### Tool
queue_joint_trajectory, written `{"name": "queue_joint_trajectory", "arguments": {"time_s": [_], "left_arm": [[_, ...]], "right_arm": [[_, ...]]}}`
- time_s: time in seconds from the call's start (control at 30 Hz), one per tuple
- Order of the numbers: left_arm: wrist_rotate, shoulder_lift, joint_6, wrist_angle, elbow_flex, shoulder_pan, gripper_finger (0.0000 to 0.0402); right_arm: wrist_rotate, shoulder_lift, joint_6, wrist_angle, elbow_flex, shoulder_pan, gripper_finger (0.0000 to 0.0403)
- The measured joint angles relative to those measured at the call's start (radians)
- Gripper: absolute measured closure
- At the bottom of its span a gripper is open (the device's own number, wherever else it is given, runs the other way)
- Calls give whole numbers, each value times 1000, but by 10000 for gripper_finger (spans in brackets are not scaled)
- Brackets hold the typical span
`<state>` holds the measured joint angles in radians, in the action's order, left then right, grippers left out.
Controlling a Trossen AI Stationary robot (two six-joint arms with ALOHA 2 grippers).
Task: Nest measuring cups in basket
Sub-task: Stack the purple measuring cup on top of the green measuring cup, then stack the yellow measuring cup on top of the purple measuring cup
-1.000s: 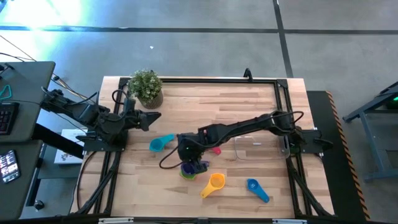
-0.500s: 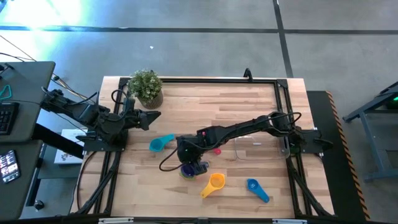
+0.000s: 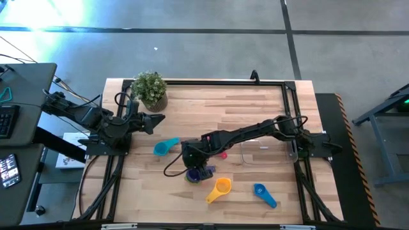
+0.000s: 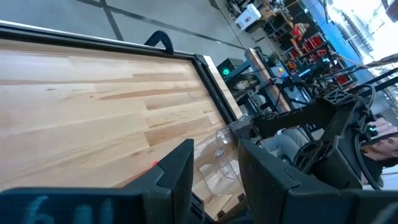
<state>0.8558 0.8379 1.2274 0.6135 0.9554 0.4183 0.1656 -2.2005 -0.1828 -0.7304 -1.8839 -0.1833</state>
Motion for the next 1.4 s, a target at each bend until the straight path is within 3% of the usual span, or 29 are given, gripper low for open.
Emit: {"name": "queue_joint_trajectory", "arguments": {"time_s": [0.17,0.5,0.8,1.13,1.4], "left_arm": [[0,0,0,2,0,0,287],[0,0,0,4,0,0,287],[-16,0,0,4,0,0,287],[-71,0,-73,4,0,0,287],[-72,0,-152,4,0,0,287]], "right_arm": [[0,0,-23,-5,0,0,391],[-4,0,-28,2,0,0,325],[-45,39,-11,-36,0,11,311],[-46,152,199,-101,0,33,311],[-144,245,415,-115,0,34,311]]}}
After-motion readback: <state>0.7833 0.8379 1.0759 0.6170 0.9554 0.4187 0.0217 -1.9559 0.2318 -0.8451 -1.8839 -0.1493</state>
